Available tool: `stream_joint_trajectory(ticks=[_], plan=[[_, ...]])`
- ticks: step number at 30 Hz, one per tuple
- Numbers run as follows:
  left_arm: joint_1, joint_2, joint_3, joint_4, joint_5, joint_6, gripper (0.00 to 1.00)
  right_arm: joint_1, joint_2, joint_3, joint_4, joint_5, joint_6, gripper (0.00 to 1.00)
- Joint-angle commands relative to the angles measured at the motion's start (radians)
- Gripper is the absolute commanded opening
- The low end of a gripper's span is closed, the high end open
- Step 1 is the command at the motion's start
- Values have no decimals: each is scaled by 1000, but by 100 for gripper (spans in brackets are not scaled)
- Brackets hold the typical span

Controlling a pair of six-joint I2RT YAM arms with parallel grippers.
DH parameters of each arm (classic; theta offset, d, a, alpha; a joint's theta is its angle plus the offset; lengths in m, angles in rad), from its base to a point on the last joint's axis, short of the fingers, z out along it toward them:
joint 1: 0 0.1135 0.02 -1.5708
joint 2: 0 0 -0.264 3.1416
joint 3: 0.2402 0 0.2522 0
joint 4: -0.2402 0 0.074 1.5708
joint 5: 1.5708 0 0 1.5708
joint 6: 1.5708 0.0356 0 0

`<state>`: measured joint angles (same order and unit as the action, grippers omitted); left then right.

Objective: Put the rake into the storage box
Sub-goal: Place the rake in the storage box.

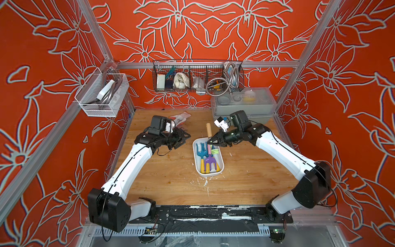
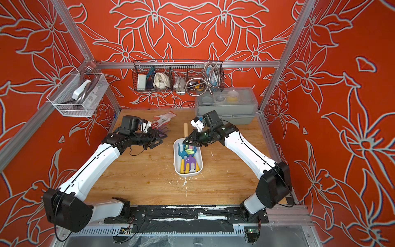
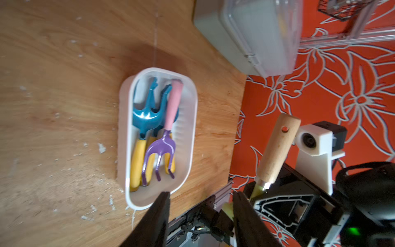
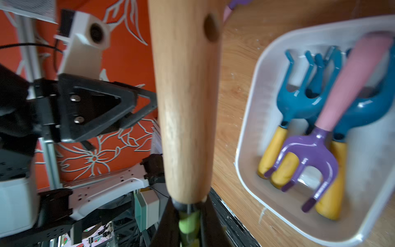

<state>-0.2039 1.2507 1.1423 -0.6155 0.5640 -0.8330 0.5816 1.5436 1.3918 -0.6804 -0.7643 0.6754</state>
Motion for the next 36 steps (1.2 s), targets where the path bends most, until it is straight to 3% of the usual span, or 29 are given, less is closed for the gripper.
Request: stream_joint_trajectory(ticks=[1, 14, 36], plan=[[0, -70, -28, -125, -116, 62, 50, 16, 45, 61, -210, 130, -134, 0], [1, -210, -202, -121, -210, 33, 51, 88, 160, 175, -375, 373, -170, 0], [1, -175, -176, -113, -242, 44, 51, 112, 195, 218, -424, 492, -155, 0]])
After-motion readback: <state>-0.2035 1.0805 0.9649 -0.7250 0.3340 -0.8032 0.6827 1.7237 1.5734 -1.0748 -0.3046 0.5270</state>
